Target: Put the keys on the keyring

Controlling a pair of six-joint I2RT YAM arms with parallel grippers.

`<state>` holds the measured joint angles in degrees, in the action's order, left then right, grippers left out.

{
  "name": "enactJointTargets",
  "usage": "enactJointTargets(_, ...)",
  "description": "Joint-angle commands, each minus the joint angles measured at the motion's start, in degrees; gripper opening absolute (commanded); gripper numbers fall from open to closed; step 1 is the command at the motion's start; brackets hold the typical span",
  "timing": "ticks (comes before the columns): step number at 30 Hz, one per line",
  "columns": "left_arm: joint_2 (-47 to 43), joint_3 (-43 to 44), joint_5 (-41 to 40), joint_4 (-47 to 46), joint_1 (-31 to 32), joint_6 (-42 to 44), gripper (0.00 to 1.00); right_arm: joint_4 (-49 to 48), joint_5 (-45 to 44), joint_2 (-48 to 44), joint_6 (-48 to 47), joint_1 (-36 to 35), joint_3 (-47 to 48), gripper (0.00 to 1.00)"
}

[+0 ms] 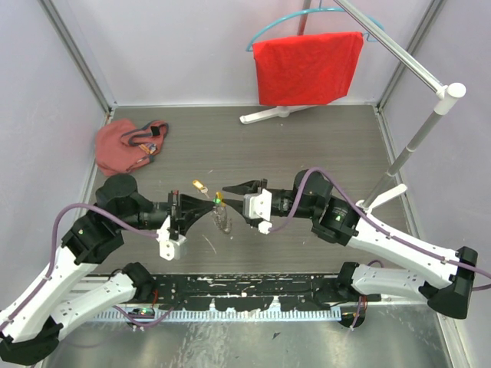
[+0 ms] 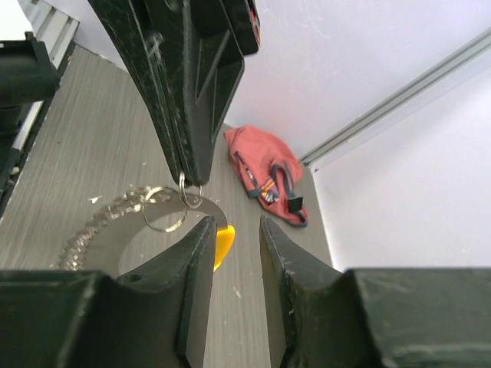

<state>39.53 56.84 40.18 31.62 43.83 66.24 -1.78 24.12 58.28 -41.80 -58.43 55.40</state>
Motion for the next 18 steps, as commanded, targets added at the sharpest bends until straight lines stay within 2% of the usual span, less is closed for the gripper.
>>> enactJointTargets(1, -0.4, -0.8, 1.6, -4.3, 0.2, 2.0, 0.0, -5.3, -0.6, -0.6, -4.3, -2.1, 0.9, 0.34)
enactJointTargets(8, -0.4, -0.8, 1.4, -5.0, 0.2, 1.7, 0.0, -3.1, -4.2, -0.8, -7.0, -5.5, 0.4, 0.34)
enactJointTargets(18, -0.6, -1.0, 1.1, -5.2, 0.2, 1.5, 0.0, 0.9, -7.6, -1.1, -8.5, -6.5, 1.8, 0.32)
